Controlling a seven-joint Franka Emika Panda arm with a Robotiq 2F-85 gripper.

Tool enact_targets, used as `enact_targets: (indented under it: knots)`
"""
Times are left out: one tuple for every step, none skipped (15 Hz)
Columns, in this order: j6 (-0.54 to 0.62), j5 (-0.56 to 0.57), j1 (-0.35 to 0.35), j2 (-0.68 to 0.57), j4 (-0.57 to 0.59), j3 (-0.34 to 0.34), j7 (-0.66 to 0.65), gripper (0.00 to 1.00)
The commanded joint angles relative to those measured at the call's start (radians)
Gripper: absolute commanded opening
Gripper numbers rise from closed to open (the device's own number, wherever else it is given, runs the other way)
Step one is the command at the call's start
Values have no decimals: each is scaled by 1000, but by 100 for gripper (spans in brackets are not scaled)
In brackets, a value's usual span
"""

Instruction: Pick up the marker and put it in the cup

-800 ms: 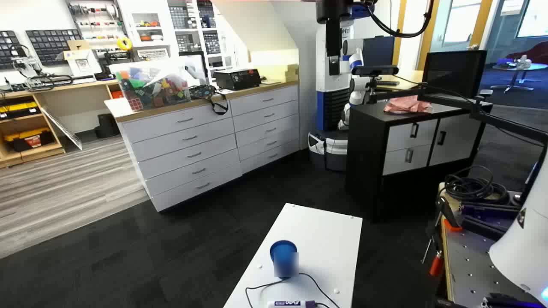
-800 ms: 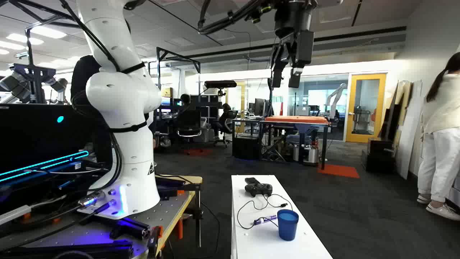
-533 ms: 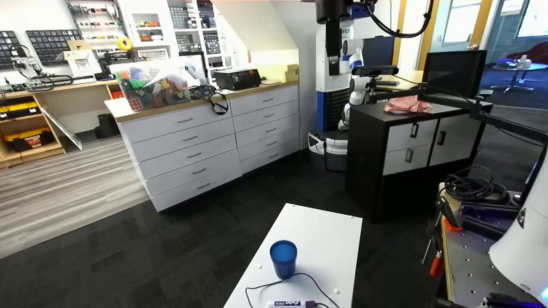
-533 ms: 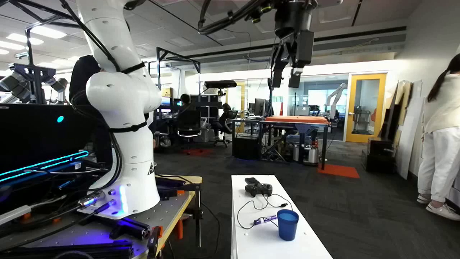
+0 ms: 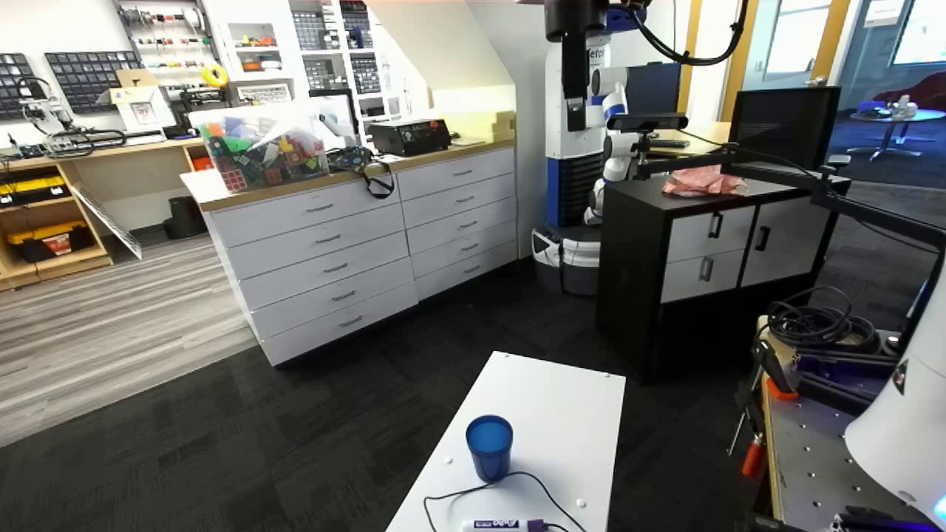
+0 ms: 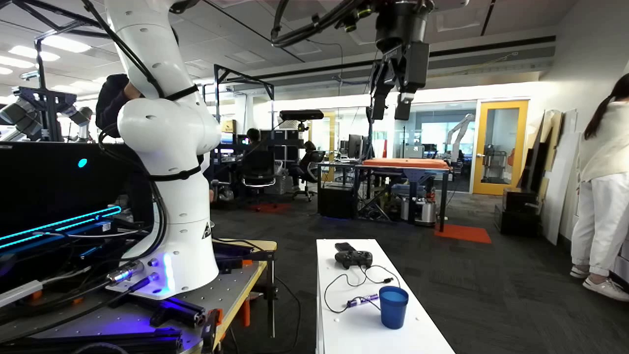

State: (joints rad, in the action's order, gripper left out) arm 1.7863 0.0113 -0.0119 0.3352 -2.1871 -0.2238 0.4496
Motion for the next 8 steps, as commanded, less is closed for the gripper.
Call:
enact_targets:
  knots:
    - [50, 3, 21, -22, -17, 35, -26, 100]
    - [59, 1, 19, -31, -21, 42, -32, 100]
    - [73, 2, 16, -39, -28, 51, -40, 100]
    - [82, 2, 16, -48, -31, 59, -47, 100]
    - [97, -2, 14, -58, -38, 69, -57, 100]
    - [108, -3, 14, -66, -42, 78, -69, 100]
    - [118, -6, 12, -74, -47, 88, -81, 100]
    - [131, -6, 11, -80, -54, 97, -91, 100]
